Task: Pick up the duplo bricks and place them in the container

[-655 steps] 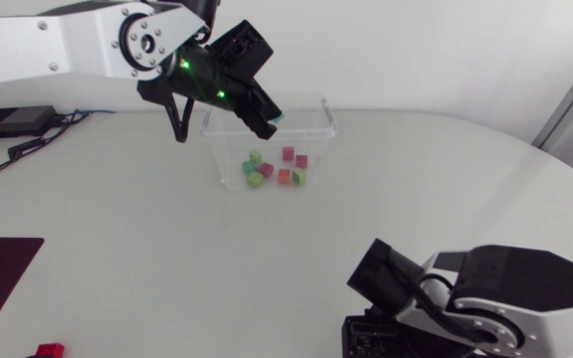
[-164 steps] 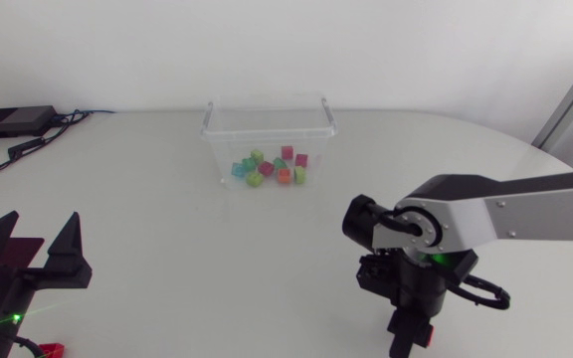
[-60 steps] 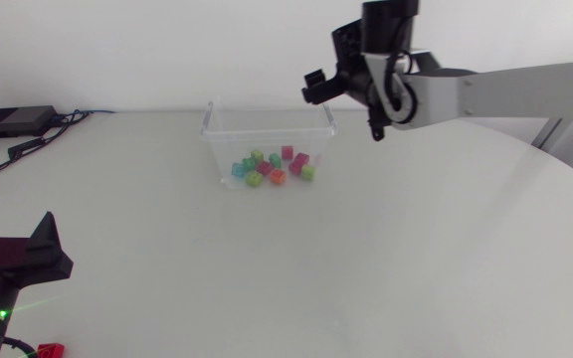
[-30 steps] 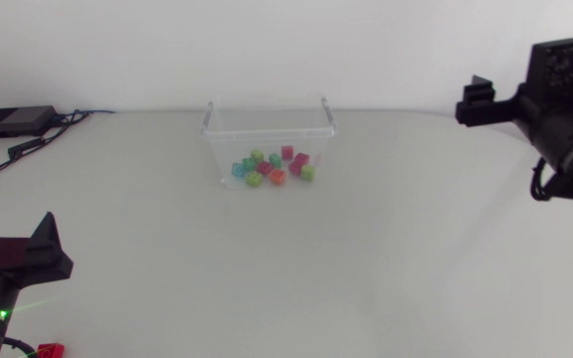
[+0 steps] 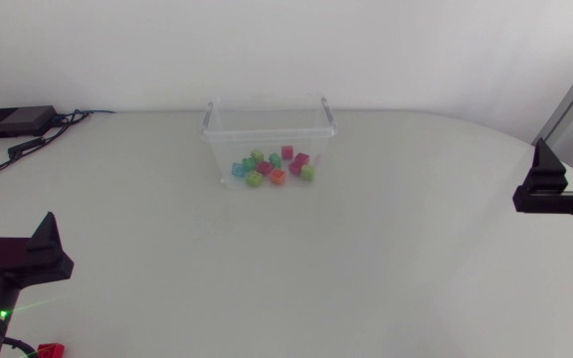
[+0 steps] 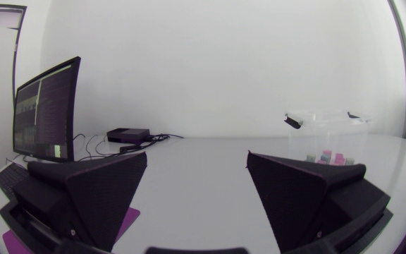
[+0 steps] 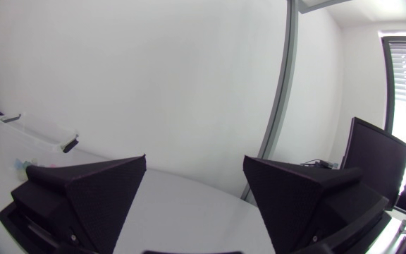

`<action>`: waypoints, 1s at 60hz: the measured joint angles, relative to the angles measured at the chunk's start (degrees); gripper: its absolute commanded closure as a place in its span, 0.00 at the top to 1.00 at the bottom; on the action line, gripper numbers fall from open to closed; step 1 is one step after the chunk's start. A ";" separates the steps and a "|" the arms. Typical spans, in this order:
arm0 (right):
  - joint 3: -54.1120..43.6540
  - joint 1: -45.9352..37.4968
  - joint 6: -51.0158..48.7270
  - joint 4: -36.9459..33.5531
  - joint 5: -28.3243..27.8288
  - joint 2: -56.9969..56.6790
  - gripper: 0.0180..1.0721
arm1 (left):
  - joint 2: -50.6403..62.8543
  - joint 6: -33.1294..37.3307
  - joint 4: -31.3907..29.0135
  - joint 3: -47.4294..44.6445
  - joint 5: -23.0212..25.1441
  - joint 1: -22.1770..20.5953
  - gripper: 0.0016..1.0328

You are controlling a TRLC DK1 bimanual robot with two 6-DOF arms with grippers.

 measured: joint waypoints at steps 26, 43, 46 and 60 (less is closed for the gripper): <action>-7.06 1.16 6.29 -10.10 -4.96 -12.90 0.95 | 0.02 -0.52 -1.05 0.00 4.31 -3.28 0.96; -11.58 2.43 10.86 -16.33 -7.96 -20.96 0.95 | 0.04 -1.88 -1.68 0.00 7.13 -5.55 0.96; -12.76 2.67 12.20 -17.86 -9.07 -23.17 0.95 | 0.04 -2.32 -1.75 0.00 7.78 -6.14 0.96; -15.04 3.19 14.45 -20.52 -10.29 -26.58 0.95 | 0.07 -2.84 -1.99 0.00 8.81 -7.02 0.96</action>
